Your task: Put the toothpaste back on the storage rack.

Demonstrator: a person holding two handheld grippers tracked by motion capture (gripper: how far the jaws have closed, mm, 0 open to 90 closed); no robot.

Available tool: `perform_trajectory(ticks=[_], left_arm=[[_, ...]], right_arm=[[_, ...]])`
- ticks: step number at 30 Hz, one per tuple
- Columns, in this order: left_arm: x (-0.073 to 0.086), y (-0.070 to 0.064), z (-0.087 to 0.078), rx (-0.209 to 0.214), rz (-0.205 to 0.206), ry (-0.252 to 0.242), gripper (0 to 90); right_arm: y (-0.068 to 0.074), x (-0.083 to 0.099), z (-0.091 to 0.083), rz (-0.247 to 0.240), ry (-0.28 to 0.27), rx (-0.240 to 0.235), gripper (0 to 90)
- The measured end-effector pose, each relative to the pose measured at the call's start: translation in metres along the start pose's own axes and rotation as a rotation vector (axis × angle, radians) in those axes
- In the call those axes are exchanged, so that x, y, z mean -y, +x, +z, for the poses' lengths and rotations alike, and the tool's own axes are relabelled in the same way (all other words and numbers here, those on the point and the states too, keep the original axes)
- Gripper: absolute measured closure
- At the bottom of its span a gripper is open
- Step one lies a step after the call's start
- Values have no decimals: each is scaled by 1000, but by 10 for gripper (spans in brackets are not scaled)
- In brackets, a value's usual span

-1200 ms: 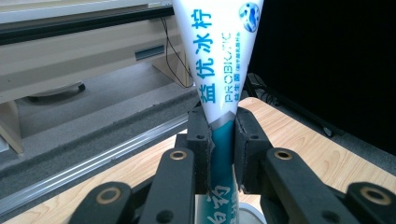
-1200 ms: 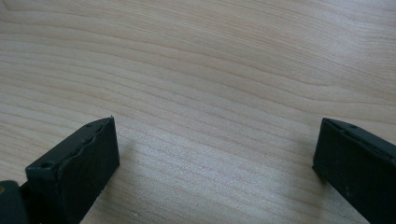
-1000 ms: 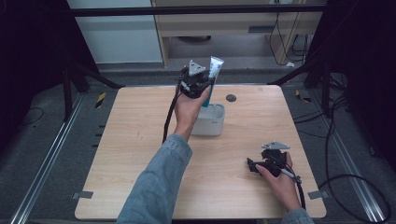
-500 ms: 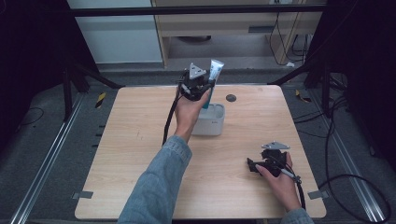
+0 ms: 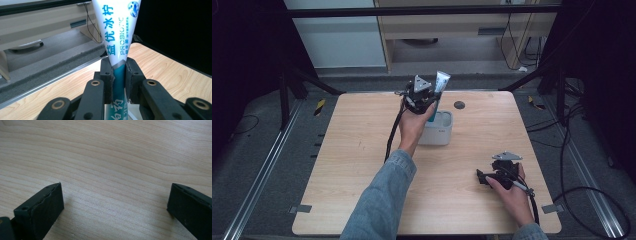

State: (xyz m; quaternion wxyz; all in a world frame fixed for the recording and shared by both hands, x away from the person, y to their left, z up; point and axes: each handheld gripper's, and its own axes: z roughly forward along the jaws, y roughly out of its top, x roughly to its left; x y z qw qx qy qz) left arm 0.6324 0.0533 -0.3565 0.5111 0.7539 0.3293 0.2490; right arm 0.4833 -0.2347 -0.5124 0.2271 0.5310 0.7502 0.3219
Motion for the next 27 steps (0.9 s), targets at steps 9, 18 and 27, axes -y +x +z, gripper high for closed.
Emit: perform_trajectory(ticks=[9, 18, 27], left_arm=[[19, 1, 5, 2, -4, 21, 782], [29, -1, 8, 6, -7, 35, 781], [40, -1, 11, 3, -3, 63, 780]], right_arm=[[0, 0, 0, 0, 0, 1, 8], [0, 0, 0, 1, 1, 0, 8], [0, 0, 0, 1, 1, 0, 8]])
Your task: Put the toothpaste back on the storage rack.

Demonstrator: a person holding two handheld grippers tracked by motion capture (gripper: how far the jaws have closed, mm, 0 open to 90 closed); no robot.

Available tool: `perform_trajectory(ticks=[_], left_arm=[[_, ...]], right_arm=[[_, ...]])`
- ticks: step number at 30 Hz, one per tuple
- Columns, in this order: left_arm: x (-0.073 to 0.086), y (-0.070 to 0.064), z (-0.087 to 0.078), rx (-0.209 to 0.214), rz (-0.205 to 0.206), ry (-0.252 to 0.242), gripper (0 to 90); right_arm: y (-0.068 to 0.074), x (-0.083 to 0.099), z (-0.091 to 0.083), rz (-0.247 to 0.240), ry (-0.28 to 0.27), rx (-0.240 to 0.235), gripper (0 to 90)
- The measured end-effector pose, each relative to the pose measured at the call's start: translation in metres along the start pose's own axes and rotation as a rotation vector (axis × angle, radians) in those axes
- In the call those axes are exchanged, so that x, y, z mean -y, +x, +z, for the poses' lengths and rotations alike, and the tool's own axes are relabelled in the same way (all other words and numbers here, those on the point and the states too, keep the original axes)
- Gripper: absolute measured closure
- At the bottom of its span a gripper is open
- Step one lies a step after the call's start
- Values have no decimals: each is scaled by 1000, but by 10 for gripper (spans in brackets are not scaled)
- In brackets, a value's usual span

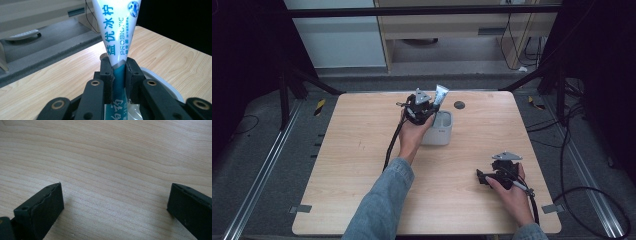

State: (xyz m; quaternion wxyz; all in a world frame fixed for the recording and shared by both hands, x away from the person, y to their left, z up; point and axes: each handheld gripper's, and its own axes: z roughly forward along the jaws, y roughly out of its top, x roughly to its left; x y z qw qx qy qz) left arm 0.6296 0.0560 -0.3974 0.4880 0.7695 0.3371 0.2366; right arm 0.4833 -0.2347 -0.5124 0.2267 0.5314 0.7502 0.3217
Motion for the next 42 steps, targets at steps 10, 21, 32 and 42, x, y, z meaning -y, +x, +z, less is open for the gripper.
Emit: perform_trajectory(ticks=[10, 21, 32, 42], left_arm=[[3, -2, -2, -11, 18, 11, 780], [6, -2, -4, -13, 11, 21, 778], [6, -2, -6, -12, 9, 41, 777], [7, -4, -7, -7, 11, 55, 777]], right_arm=[[0, 0, 0, 0, 0, 1, 8], [0, 0, 0, 0, 0, 1, 8], [0, 0, 0, 0, 0, 1, 9], [0, 0, 0, 1, 0, 0, 8]])
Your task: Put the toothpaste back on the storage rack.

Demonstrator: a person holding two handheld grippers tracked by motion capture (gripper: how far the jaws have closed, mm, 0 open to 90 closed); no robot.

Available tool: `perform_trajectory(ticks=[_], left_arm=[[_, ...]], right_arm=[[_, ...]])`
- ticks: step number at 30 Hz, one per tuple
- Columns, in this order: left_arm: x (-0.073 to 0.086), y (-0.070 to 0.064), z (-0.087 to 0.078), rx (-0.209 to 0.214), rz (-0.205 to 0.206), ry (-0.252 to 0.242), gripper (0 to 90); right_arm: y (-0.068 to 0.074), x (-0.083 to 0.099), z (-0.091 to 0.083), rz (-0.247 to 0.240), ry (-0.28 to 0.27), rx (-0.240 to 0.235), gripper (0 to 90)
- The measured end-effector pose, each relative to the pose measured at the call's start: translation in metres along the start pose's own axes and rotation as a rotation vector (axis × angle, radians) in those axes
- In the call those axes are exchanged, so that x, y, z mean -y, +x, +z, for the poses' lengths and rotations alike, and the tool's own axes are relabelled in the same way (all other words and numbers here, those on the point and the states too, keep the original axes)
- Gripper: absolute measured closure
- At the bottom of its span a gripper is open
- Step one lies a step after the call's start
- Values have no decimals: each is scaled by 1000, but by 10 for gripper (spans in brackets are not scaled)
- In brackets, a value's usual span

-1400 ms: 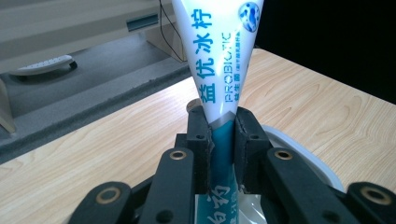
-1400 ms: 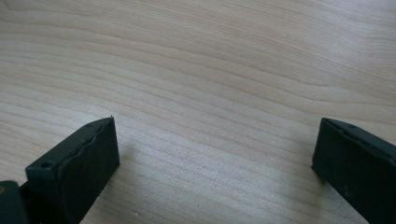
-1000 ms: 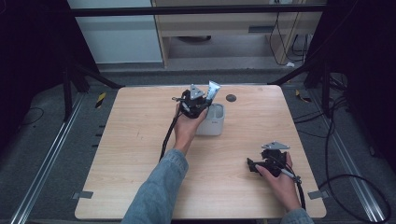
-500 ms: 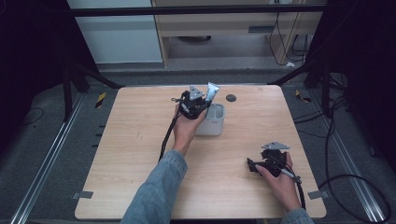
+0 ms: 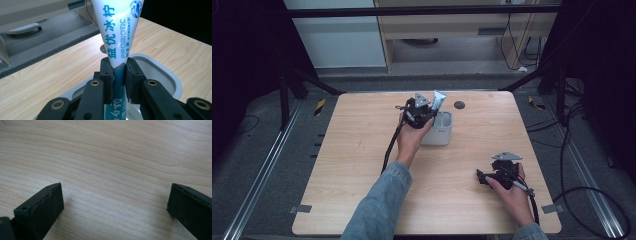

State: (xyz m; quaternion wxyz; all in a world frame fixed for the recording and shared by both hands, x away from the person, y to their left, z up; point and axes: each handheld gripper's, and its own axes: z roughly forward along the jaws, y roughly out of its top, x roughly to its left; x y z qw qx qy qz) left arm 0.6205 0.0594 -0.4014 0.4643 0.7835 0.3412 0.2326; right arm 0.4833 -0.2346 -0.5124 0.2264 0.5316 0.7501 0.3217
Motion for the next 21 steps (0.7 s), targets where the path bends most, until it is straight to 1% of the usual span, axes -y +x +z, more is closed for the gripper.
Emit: perform_trajectory(ticks=[5, 13, 16, 21], left_arm=[[3, -1, -2, 0, -5, 1, 777], [4, -2, -3, 2, 1, 6, 777], [4, -5, -2, 4, 14, 20, 776], [6, -7, 1, 7, 14, 32, 776]], right_arm=[[0, 0, 0, 0, -2, 1, 8], [0, 0, 0, -1, -1, 1, 8], [0, 0, 0, 0, -1, 0, 8], [0, 0, 0, 0, -1, 0, 8]])
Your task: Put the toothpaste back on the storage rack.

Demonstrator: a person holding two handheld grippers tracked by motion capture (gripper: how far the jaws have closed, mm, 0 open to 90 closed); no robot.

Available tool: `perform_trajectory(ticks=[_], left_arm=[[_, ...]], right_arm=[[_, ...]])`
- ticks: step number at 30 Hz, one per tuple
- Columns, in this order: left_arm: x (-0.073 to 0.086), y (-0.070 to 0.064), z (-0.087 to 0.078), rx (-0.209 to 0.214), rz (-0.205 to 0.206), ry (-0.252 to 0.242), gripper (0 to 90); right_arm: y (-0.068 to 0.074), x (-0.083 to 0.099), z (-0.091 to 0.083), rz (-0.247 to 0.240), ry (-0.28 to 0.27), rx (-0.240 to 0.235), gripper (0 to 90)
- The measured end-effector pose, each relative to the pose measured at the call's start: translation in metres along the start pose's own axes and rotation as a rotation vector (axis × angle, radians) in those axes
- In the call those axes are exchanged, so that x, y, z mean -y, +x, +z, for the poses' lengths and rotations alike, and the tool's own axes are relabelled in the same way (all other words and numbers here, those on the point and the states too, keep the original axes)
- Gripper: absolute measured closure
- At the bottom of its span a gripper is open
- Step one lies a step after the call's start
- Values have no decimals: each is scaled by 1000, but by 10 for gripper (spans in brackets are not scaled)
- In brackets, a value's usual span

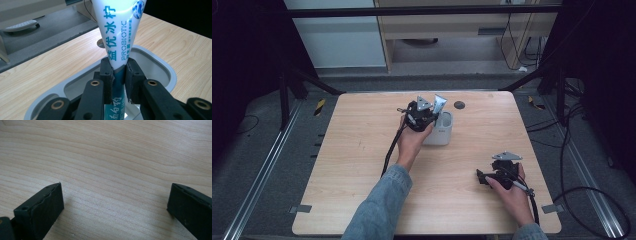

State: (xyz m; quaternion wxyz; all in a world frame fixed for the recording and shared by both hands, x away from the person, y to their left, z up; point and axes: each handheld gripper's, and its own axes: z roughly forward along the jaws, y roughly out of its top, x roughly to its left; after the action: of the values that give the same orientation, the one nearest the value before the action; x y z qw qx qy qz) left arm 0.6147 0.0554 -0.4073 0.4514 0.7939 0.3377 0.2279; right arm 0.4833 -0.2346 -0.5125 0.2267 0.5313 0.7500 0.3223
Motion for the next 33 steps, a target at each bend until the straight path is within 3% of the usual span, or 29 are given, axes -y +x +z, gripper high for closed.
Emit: perform_trajectory(ticks=[33], left_arm=[[-1, 0, 7, 7, -21, 28, 770]], right_arm=[[0, 0, 0, 0, 0, 0, 8]])
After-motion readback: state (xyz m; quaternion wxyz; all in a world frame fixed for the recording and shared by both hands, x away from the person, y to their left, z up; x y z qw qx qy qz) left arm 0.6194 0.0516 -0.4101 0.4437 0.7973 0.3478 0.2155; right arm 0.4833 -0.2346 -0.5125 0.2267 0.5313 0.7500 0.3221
